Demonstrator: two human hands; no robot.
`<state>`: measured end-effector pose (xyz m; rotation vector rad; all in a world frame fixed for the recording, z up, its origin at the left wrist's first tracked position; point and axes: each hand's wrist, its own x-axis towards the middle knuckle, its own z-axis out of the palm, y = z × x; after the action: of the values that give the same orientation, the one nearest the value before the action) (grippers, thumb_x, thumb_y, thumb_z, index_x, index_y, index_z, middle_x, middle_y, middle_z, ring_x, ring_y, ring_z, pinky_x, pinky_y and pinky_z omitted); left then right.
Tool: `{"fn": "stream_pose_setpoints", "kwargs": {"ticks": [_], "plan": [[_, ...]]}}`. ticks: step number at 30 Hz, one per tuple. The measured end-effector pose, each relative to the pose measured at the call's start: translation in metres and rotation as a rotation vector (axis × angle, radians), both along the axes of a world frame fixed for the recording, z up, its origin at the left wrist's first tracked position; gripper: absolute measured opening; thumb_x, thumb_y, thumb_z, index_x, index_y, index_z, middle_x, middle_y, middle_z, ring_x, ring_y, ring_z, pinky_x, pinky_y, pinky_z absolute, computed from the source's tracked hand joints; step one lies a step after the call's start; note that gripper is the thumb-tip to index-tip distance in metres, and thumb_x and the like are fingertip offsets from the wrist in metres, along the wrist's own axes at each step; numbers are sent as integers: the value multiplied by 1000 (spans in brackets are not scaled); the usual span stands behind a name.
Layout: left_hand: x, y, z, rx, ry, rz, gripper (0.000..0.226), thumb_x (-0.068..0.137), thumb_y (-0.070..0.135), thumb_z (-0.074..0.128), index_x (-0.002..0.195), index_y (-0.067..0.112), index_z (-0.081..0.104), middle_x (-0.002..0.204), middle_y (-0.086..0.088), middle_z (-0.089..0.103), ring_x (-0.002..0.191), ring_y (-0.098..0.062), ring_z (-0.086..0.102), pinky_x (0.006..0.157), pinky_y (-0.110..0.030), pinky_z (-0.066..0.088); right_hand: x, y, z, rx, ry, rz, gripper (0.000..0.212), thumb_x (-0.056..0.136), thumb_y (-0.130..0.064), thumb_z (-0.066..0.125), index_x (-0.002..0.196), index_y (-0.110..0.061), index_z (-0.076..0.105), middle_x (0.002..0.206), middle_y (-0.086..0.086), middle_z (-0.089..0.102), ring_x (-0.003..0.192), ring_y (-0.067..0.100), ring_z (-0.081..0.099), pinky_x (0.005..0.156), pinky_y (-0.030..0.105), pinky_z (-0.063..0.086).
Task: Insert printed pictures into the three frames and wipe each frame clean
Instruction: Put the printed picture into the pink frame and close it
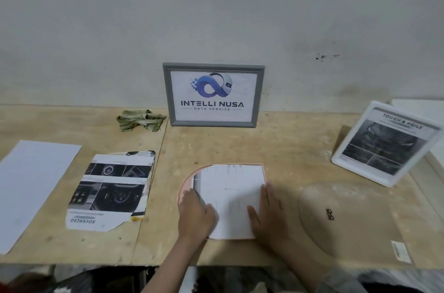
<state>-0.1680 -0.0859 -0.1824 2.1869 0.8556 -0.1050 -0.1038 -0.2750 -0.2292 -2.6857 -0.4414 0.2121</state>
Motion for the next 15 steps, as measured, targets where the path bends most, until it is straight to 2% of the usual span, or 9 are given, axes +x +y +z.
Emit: {"fn": "stream_pose_setpoints", "kwargs": {"ticks": [3, 5, 7, 10, 13, 15], "plan": [[0, 1, -2, -6, 62, -50, 52, 84, 22, 55, 125, -7, 40, 132, -27, 39, 127, -40, 35, 102, -47, 36, 1, 1, -4, -9, 7, -4, 87, 81, -62, 12, 149, -8, 10, 158, 12, 7, 144, 28, 14, 115, 41, 11], [1, 0, -2, 3, 69, -58, 52, 84, 24, 54, 124, -5, 40, 132, -27, 40, 128, -40, 35, 102, -46, 36, 2, 1, -7, 6, 8, -29, 88, 84, -65, 13, 149, -7, 16, 157, 13, 13, 143, 30, 20, 114, 43, 16], [3, -2, -1, 51, 48, -61, 44, 83, 24, 53, 117, -1, 44, 125, -23, 47, 122, -38, 41, 99, -45, 39, 1, 1, -10, -11, 14, -34, 87, 86, -67, 12, 149, -8, 18, 156, 12, 17, 141, 30, 25, 113, 43, 18], [4, -5, 3, 118, -13, -49, 31, 82, 23, 54, 107, 5, 50, 103, -12, 56, 104, -30, 54, 91, -42, 46, 1, 1, -10, -23, 17, -36, 79, 88, -60, 22, 148, -9, 20, 156, 12, 20, 139, 30, 29, 111, 43, 22], [5, -6, 9, 125, -90, 11, 24, 79, 20, 55, 98, 5, 51, 88, -9, 54, 87, -29, 56, 74, -39, 49, 1, 3, -7, -16, 45, -35, 78, 86, -57, 23, 148, -9, 20, 156, 12, 19, 140, 30, 28, 110, 44, 24], [8, -5, 8, 91, -156, 86, 21, 78, 13, 55, 96, 4, 51, 86, -8, 53, 84, -30, 55, 68, -40, 48, 1, 2, -8, 12, 52, -32, 74, 88, -54, 28, 147, -9, 22, 153, 14, 26, 135, 33, 36, 106, 47, 32]]}}
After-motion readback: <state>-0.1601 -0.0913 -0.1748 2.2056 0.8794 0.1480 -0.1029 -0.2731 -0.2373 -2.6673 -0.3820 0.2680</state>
